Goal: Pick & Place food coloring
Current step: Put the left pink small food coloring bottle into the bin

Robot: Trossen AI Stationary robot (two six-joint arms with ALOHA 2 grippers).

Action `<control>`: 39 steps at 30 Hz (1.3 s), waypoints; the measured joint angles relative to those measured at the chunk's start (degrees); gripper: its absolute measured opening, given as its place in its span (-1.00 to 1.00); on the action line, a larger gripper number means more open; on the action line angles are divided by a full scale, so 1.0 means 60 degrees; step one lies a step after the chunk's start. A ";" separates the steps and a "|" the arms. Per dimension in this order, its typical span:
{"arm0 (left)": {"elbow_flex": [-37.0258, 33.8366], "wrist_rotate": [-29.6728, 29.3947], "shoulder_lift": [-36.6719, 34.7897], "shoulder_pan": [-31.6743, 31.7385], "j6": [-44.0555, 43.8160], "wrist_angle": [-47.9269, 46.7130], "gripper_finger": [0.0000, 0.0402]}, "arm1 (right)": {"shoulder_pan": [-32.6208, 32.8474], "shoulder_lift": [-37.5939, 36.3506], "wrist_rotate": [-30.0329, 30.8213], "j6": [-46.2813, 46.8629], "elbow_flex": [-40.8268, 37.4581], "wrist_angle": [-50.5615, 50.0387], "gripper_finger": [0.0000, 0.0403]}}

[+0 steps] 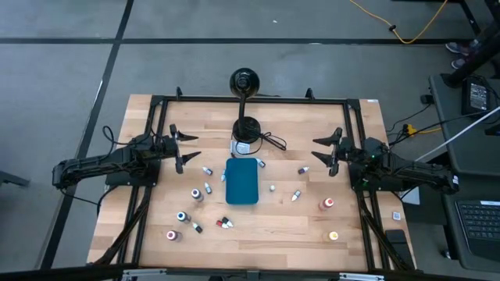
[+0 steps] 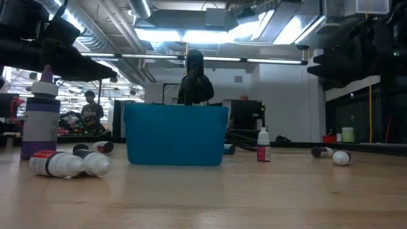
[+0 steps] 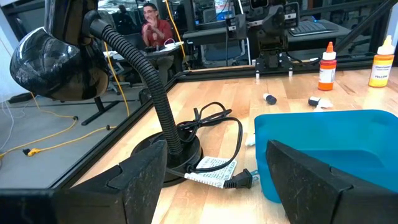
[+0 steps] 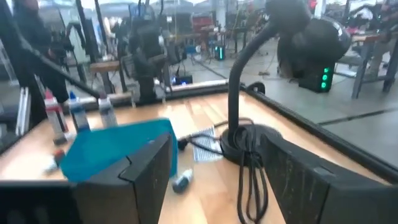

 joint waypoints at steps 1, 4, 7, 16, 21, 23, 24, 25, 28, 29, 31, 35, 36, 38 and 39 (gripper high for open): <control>-0.0001 0.0003 0.0002 0.0001 0.0000 0.0000 0.34 | 0.0001 0.0008 0.0002 0.0117 0.0183 -0.0060 0.21; -0.0001 0.0000 -0.0002 -0.0002 0.0000 0.0000 0.34 | 0.0002 0.0084 0.0042 0.0375 0.1177 -0.0562 0.21; 0.0003 0.0003 0.0002 0.0000 0.0000 0.0000 0.34 | -0.0002 0.0549 0.0686 0.0629 0.2465 -0.1436 0.21; 0.0003 0.0001 -0.0001 0.0001 0.0000 0.0000 0.34 | 0.0002 0.4057 0.1444 0.1138 0.7442 -0.4512 0.21; 0.0001 0.0002 -0.0002 0.0002 0.0000 0.0000 0.34 | 0.0003 0.6322 0.1501 0.1587 1.0395 -0.5992 0.21; -0.0001 -0.0001 -0.0002 0.0002 0.0000 0.0000 0.34 | 0.0005 0.7065 0.1683 0.1805 1.1534 -0.6661 0.21; 0.0000 0.0003 -0.0002 -0.0001 0.0000 0.0000 0.34 | 0.0012 0.7409 0.1813 0.1886 1.2098 -0.6933 0.21; 0.0000 0.0000 -0.0001 0.0002 0.0000 0.0000 0.34 | 0.0028 0.7722 0.1906 0.1997 1.2674 -0.7226 0.21; 0.0002 0.0001 0.0000 -0.0001 0.0000 0.0000 0.34 | 0.0034 0.8528 0.2093 0.2341 1.4215 -0.8062 0.21; 0.0003 0.0001 0.0002 -0.0001 0.0000 0.0000 0.34 | 0.0034 0.8764 0.2096 0.2380 1.4668 -0.8256 0.21; -0.0001 0.0003 0.0001 0.0002 0.0000 0.0000 0.34 | 0.0034 0.9172 0.2113 0.2558 1.5526 -0.8573 0.21; 0.0000 0.0000 -0.0001 0.0001 0.0000 0.0000 0.34 | 0.0043 0.9801 0.2365 0.2859 1.7020 -0.8854 0.21; 0.0000 0.0000 0.0002 -0.0002 0.0000 0.0000 0.34 | 0.0084 0.9947 0.2587 0.2922 1.7347 -0.8971 0.21; 0.0001 0.0001 0.0002 0.0002 0.0000 0.0000 0.34 | 0.0239 1.0249 0.3093 0.3123 1.7912 -0.9137 0.21; -0.0001 0.0002 -0.0001 -0.0002 0.0000 0.0000 0.34 | 0.0347 1.0403 0.3317 0.3215 1.8159 -0.9209 0.21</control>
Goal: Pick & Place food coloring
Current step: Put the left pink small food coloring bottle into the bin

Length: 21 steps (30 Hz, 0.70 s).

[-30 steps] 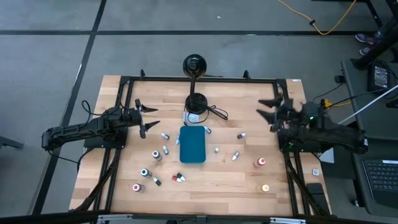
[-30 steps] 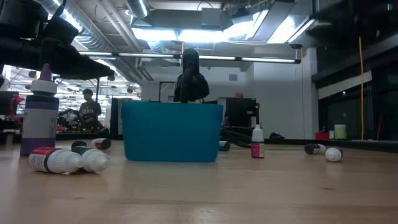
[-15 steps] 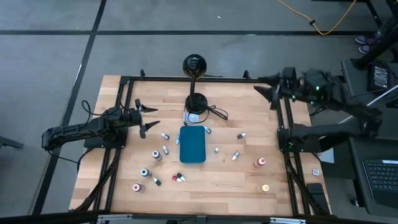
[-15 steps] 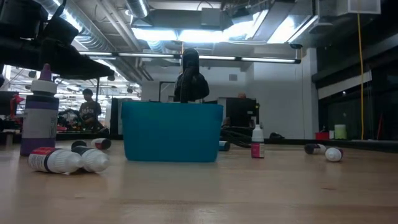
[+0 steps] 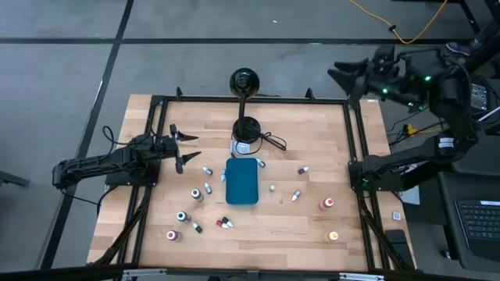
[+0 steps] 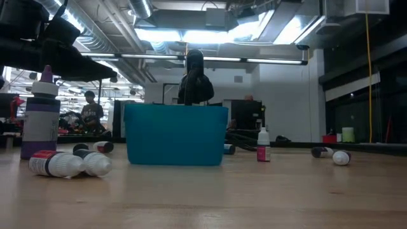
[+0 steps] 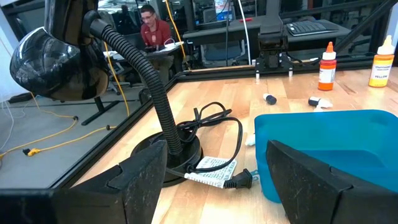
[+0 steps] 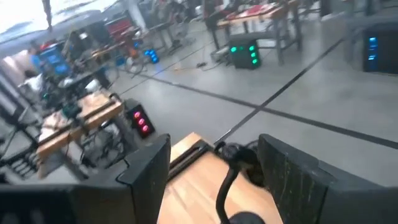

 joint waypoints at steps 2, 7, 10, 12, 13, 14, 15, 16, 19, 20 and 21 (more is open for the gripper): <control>0.0000 0.0001 0.0003 0.0000 0.0000 0.0000 0.34 | 0.0237 0.0330 0.0369 0.0207 0.0466 -0.0159 0.21; 0.0004 0.0001 0.0000 0.0001 0.0000 0.0000 0.34 | 0.1000 0.1269 0.0900 0.0667 0.1481 -0.0793 0.21; 0.0004 -0.0002 0.0002 0.0000 0.0000 0.0000 0.34 | 0.1439 0.1962 0.1340 0.0850 0.2037 -0.1401 0.21; 0.0000 -0.0001 -0.0001 0.0004 0.0000 0.0000 0.34 | 0.1657 0.2444 0.1493 0.0875 0.2390 -0.1857 0.21; 0.0003 -0.0003 0.0002 0.0004 0.0000 0.0000 0.34 | 0.1754 0.2681 0.1497 0.0875 0.2551 -0.2087 0.21; 0.0000 -0.0001 0.0003 0.0001 0.0000 0.0000 0.34 | 0.1857 0.2914 0.1500 0.0881 0.2706 -0.2329 0.21; 0.0000 0.0001 -0.0001 0.0003 0.0000 0.0000 0.34 | 0.1950 0.3152 0.1500 0.0904 0.2856 -0.2637 0.21; 0.0000 0.0001 -0.0001 0.0004 0.0000 0.0000 0.34 | 0.2033 0.3389 0.1503 0.0916 0.3003 -0.3010 0.21; 0.0004 -0.0002 0.0003 0.0004 0.0000 0.0000 0.34 | 0.2223 0.3999 0.1437 0.1102 0.3297 -0.4176 0.21; 0.0001 0.0001 0.0000 0.0003 0.0000 0.0000 0.34 | 0.2279 0.4152 0.1360 0.1134 0.3314 -0.4503 0.21; 0.0002 0.0001 0.0001 0.0002 0.0000 0.0000 0.34 | 0.2338 0.4296 0.1273 0.1178 0.3317 -0.4781 0.21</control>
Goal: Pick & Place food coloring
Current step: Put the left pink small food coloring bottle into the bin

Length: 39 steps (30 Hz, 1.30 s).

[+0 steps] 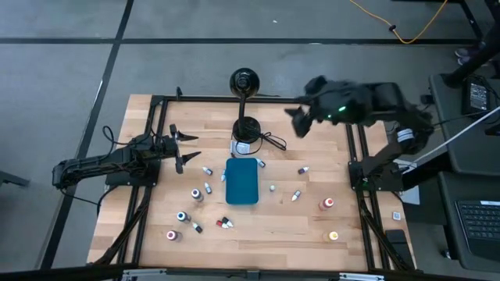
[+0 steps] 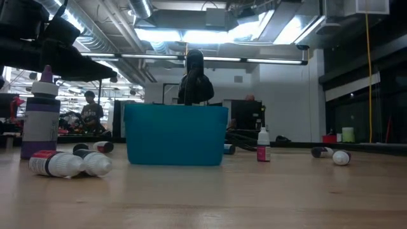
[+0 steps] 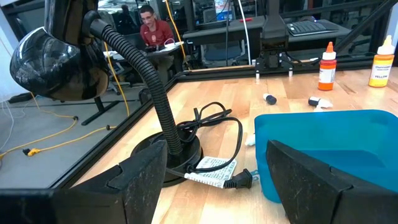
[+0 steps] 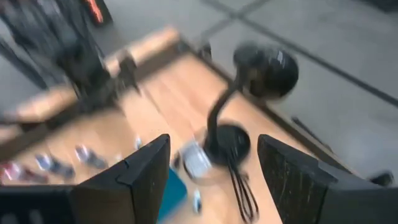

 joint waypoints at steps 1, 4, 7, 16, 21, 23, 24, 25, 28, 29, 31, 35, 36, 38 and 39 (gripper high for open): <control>-0.0001 -0.0001 -0.0002 -0.0001 0.0000 0.0000 0.34 | 0.0069 0.0160 -0.0068 0.0079 0.0004 -0.0303 0.21; -0.0002 0.0000 -0.0002 -0.0002 0.0000 0.0000 0.34 | 0.0293 0.0635 -0.0084 0.0224 0.0004 -0.0935 0.21; -0.0002 -0.0003 -0.0002 0.0001 0.0000 0.0000 0.34 | 0.0485 0.1054 -0.0201 0.0225 0.0004 -0.1260 0.21; -0.0002 0.0000 0.0000 -0.0001 0.0000 0.0000 0.34 | 0.1020 0.2098 -0.0273 0.0050 0.0004 -0.1298 0.21; -0.0002 0.0000 -0.0001 -0.0001 0.0000 0.0000 0.34 | 0.1163 0.2632 -0.0269 -0.0372 0.0004 -0.1505 0.21; -0.0002 -0.0002 0.0001 0.0001 0.0000 0.0000 0.34 | 0.1226 0.2846 -0.0271 -0.0679 0.0004 -0.1785 0.21; 0.0000 -0.0001 -0.0002 0.0001 0.0000 0.0000 0.34 | 0.1263 0.2951 -0.0284 -0.0875 0.0004 -0.1912 0.21; 0.0001 0.0000 0.0000 0.0001 0.0000 0.0000 0.34 | 0.1290 0.3036 -0.0310 -0.1114 0.0000 -0.1922 0.21; -0.0002 0.0000 -0.0002 -0.0002 0.0000 0.0000 0.34 | 0.1374 0.3065 -0.0570 -0.1855 -0.0313 -0.1862 0.21; -0.0002 0.0000 -0.0002 0.0001 0.0000 0.0000 0.34 | 0.1384 0.3063 -0.0622 -0.2083 -0.0522 -0.1841 0.21; -0.0002 -0.0001 0.0000 -0.0001 0.0000 0.0000 0.34 | 0.1378 0.3038 -0.0664 -0.2326 -0.1097 -0.1867 0.21; -0.0002 -0.0001 0.0001 -0.0002 0.0000 0.0000 0.34 | 0.1293 0.2645 -0.0717 -0.2801 -0.2319 -0.1192 0.21; -0.0002 -0.0002 0.0000 0.0001 0.0000 0.0000 0.34 | 0.1254 0.2523 -0.0772 -0.2959 -0.2660 -0.0901 0.21; -0.0002 0.0000 0.0001 0.0000 0.0000 0.0004 0.34 | 0.1235 0.2305 -0.0966 -0.3277 -0.3391 -0.0273 0.21; 0.0001 0.0000 0.0001 -0.0002 0.0000 0.0004 0.34 | 0.1205 0.2218 -0.1164 -0.3436 -0.3789 0.0039 0.21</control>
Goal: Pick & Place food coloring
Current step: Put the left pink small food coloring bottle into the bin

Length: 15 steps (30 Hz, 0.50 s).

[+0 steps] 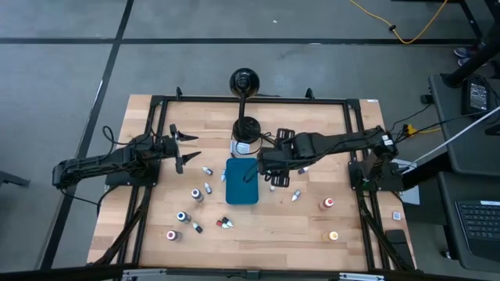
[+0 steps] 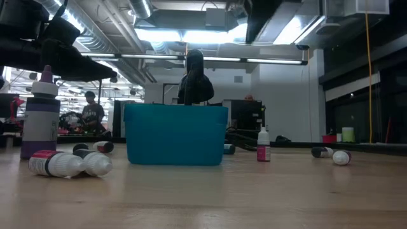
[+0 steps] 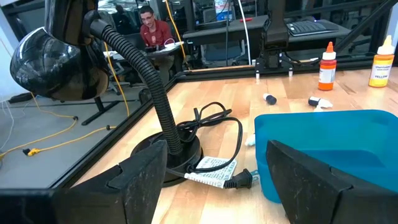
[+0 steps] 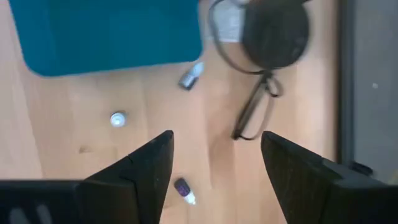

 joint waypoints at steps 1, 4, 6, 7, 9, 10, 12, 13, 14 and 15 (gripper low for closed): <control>0.0000 0.0000 0.0000 0.0000 0.0000 0.0000 0.34 | -0.0008 -0.0118 -0.0224 -0.0175 -0.0393 0.0349 0.21; -0.0003 0.0002 -0.0004 0.0000 0.0000 0.0023 0.34 | -0.0009 -0.0499 -0.0838 -0.0651 -0.1519 0.1490 0.21; -0.0003 0.0006 -0.0004 0.0000 0.0000 0.0029 0.34 | -0.0005 -0.0644 -0.1169 -0.0792 -0.2185 0.2200 0.21; -0.0003 0.0007 -0.0002 0.0000 0.0000 0.0030 0.34 | -0.0005 -0.0674 -0.1310 -0.0847 -0.2441 0.2486 0.21; -0.0003 0.0007 -0.0002 0.0000 0.0000 0.0033 0.34 | -0.0011 -0.0778 -0.1490 -0.0903 -0.2886 0.3060 0.21; -0.0003 0.0007 -0.0004 0.0000 0.0000 0.0033 0.34 | -0.0023 -0.0830 -0.1604 -0.0914 -0.3071 0.3244 0.21; -0.0003 0.0007 0.0000 0.0000 0.0000 0.0039 0.34 | -0.0075 -0.0849 -0.1829 -0.0915 -0.3382 0.3617 0.21; -0.0003 0.0007 -0.0002 0.0000 0.0000 0.0040 0.34 | -0.0082 -0.0829 -0.1938 -0.0915 -0.3512 0.3732 0.21; -0.0003 0.0007 0.0000 0.0000 0.0000 0.0036 0.34 | -0.0103 -0.0819 -0.1938 -0.0925 -0.3645 0.3795 0.21; -0.0003 0.0007 -0.0004 0.0000 0.0000 0.0036 0.34 | -0.0107 -0.0819 -0.1944 -0.0984 -0.3789 0.3966 0.21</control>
